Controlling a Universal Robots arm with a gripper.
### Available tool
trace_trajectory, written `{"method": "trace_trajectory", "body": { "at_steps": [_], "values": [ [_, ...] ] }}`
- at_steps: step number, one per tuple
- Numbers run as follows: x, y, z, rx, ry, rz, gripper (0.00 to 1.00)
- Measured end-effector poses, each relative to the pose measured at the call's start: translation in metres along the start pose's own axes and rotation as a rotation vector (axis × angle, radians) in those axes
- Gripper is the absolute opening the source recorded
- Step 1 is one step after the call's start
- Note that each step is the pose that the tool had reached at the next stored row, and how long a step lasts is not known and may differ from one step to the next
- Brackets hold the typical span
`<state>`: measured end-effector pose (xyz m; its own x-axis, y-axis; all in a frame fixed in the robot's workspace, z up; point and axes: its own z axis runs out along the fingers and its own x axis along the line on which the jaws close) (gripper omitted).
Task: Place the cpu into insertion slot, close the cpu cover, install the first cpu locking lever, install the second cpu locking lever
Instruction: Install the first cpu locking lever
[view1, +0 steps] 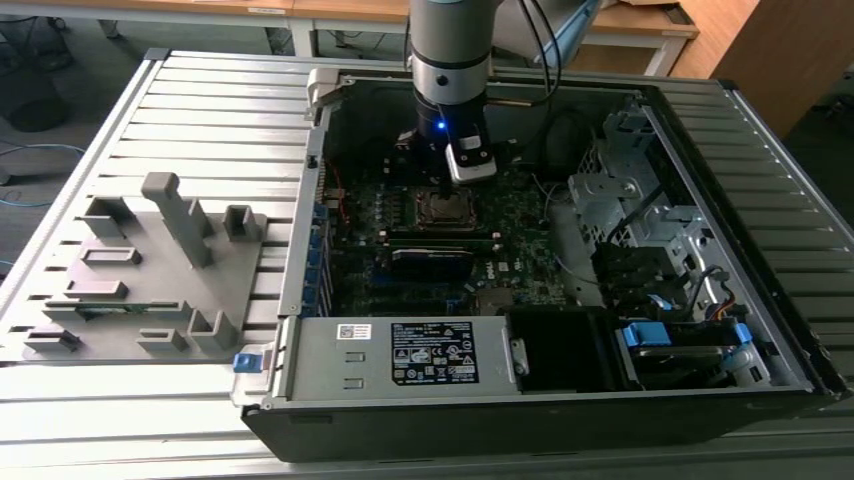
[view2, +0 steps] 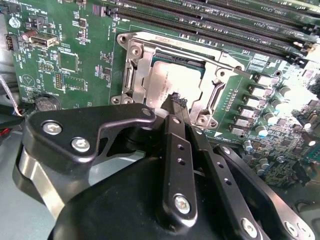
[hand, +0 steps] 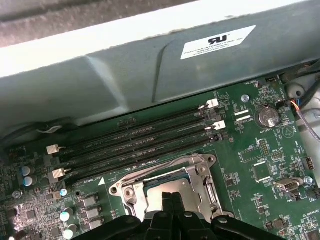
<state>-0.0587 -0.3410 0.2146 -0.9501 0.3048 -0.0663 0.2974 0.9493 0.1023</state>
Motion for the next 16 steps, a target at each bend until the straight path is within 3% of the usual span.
{"method": "trace_trajectory", "body": {
  "at_steps": [4, 9, 13, 16],
  "values": [
    [0.0000, 0.0000, 0.0000, 0.0004, 0.0011, 0.000, 0.11],
    [-0.0001, 0.0000, 0.0006, 0.0124, 0.0336, 0.003, 0.11],
    [0.0000, 0.0000, 0.0006, 0.0149, 0.0413, 0.003, 0.11],
    [-0.0010, 0.0002, 0.0012, 0.0143, 0.0427, -0.009, 0.11]
  ]
}}
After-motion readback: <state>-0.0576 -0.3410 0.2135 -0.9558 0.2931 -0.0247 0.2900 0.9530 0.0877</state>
